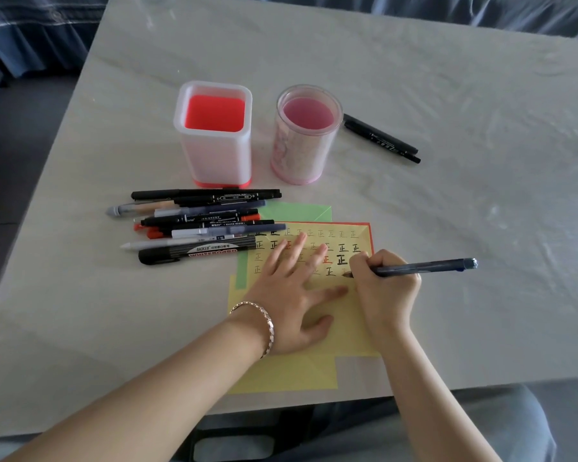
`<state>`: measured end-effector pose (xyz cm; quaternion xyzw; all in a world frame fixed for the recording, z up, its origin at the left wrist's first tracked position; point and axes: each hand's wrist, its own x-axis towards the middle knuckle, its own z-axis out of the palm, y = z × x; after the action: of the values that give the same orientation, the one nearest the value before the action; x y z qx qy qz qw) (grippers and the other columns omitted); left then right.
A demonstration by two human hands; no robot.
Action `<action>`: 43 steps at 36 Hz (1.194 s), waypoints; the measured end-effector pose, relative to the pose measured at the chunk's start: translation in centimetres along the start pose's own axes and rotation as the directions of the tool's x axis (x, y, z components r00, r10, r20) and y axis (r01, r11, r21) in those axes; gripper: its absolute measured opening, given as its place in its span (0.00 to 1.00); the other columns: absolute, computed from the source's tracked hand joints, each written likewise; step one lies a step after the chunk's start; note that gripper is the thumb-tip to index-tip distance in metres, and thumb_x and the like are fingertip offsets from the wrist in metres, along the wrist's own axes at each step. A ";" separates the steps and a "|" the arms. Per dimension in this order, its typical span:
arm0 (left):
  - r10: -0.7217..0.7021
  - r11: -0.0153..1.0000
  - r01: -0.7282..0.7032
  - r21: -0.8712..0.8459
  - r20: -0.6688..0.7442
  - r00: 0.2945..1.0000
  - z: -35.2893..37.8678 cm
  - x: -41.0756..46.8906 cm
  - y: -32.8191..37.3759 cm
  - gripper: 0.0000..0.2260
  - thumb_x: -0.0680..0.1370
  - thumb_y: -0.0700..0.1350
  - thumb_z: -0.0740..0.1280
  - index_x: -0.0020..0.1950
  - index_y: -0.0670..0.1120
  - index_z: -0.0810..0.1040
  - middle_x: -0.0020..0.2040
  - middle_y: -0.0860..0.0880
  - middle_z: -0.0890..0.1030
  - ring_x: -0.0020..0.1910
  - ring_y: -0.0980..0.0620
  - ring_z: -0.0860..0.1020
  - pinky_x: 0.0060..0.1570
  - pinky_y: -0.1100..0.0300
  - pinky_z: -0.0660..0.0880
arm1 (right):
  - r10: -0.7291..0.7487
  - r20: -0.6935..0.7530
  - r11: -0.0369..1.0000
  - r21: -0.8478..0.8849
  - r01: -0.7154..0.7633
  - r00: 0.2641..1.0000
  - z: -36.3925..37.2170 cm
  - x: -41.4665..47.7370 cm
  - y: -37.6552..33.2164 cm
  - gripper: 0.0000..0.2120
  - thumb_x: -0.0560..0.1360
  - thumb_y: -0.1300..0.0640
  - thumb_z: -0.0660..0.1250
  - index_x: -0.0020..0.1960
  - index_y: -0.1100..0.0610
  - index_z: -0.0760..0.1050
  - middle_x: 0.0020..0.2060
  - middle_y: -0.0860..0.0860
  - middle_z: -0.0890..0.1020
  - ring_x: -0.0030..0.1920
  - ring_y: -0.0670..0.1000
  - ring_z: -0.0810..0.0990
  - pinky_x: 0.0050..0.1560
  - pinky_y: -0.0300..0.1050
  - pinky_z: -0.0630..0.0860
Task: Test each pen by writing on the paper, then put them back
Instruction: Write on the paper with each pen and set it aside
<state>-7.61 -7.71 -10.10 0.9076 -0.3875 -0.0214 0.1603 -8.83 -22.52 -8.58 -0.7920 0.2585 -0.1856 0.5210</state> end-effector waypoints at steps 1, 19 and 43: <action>0.000 1.000 0.000 -0.001 0.000 1.000 0.0 0.0 0.0 0.20 0.71 0.59 0.57 0.61 0.60 0.75 0.71 0.41 0.66 0.70 0.32 0.57 0.66 0.43 0.50 | -0.003 -0.001 1.000 -0.010 0.003 1.000 0.0 0.0 0.1 0.18 0.68 0.68 0.67 0.24 0.58 0.65 0.16 0.44 0.68 0.22 0.42 0.66 0.26 0.30 0.62; -0.001 1.000 0.000 0.005 0.038 0.999 -0.2 0.1 0.0 0.20 0.70 0.58 0.56 0.60 0.61 0.75 0.70 0.40 0.66 0.70 0.32 0.57 0.67 0.46 0.47 | 0.184 -0.169 0.957 0.254 -0.138 0.968 -1.0 0.2 -1.3 0.21 0.77 0.55 0.57 0.26 0.61 0.66 0.16 0.44 0.68 0.21 0.41 0.67 0.26 0.34 0.65; -0.020 1.000 0.020 -0.024 0.024 1.000 -0.2 -0.1 0.0 0.19 0.70 0.58 0.58 0.60 0.61 0.75 0.70 0.42 0.66 0.71 0.35 0.56 0.68 0.48 0.47 | 0.231 0.376 0.687 0.590 -0.424 0.897 -6.3 -0.1 -4.1 0.14 0.77 0.69 0.51 0.51 0.62 0.75 0.33 0.51 0.74 0.31 0.47 0.70 0.33 0.38 0.68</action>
<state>-7.65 -7.60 -9.96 0.9091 -0.3799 -0.0385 0.1664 -11.57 -25.79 -2.36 -0.5150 0.2406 -0.0567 0.8208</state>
